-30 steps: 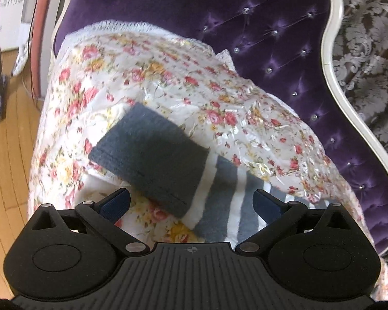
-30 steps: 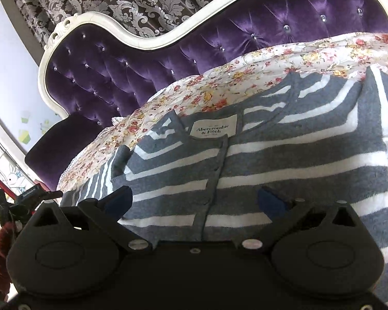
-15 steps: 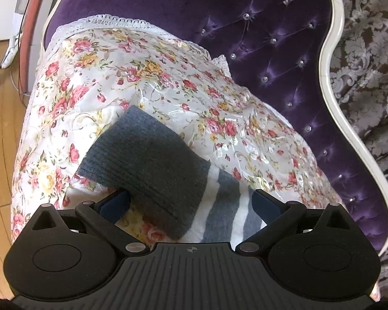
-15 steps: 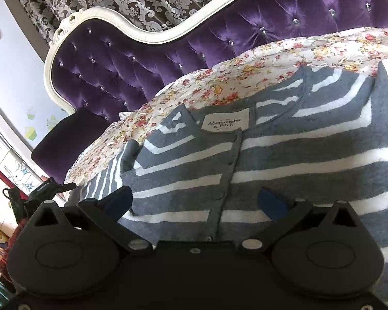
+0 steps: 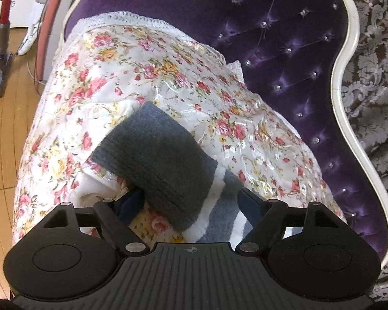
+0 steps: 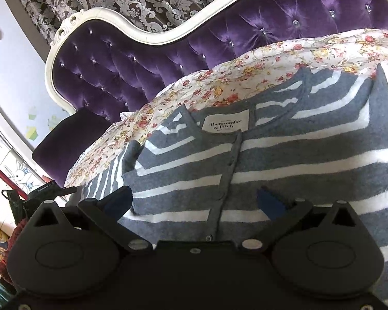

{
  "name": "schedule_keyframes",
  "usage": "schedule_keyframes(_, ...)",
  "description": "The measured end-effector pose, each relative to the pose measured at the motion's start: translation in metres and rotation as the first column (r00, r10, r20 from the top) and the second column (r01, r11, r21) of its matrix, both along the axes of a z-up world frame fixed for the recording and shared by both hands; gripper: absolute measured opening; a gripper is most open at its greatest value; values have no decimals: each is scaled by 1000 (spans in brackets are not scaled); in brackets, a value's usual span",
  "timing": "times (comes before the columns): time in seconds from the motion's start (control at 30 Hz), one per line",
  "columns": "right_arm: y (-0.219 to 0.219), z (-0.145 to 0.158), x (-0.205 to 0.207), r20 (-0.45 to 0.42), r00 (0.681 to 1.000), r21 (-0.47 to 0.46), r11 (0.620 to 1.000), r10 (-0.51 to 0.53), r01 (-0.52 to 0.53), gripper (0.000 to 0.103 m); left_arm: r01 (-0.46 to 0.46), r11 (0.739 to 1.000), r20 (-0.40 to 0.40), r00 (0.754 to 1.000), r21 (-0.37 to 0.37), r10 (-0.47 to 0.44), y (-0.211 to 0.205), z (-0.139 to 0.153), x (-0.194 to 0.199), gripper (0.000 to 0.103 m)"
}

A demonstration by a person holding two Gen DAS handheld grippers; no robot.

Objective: Fold small clothes
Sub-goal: 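Close the left gripper on the sleeve cuff and lift it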

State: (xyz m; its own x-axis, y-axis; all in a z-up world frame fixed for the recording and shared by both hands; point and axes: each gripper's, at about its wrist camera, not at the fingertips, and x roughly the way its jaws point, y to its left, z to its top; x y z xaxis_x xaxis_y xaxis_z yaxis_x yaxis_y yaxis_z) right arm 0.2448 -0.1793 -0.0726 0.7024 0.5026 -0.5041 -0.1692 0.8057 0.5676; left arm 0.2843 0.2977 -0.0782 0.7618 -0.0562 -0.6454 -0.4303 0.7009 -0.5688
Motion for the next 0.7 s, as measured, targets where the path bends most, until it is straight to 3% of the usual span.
schedule_keyframes(0.13,4,-1,1,0,1000,-2,1000,9,-9,102,-1,1000,12,1000,-4,1,5,-3,2,77)
schedule_keyframes(0.2,6,-2,1,-5,1000,-5,1000,19,-19,103,-22,1000,26,999,0,22,7,-3,-2,70)
schedule_keyframes(0.3,8,-2,0,-6,1000,-7,1000,27,-27,102,-60,998,48,997,-1,60,11,-4,-7,48)
schedule_keyframes(0.33,9,-1,0,-4,1000,-9,1000,28,-28,103,-55,998,61,997,-17,56,13,-4,-7,32)
schedule_keyframes(0.4,8,0,0,0,1000,-12,1000,27,-27,102,-51,997,73,996,-58,55,15,-6,-7,26)
schedule_keyframes(0.47,7,0,0,2,1000,-13,1000,23,-23,102,-44,996,100,994,-72,52,13,-6,-8,14)
schedule_keyframes(0.7,-1,5,1,-2,1000,-3,1000,1,-1,103,-10,1000,177,984,5,9,-14,33,-14,12)
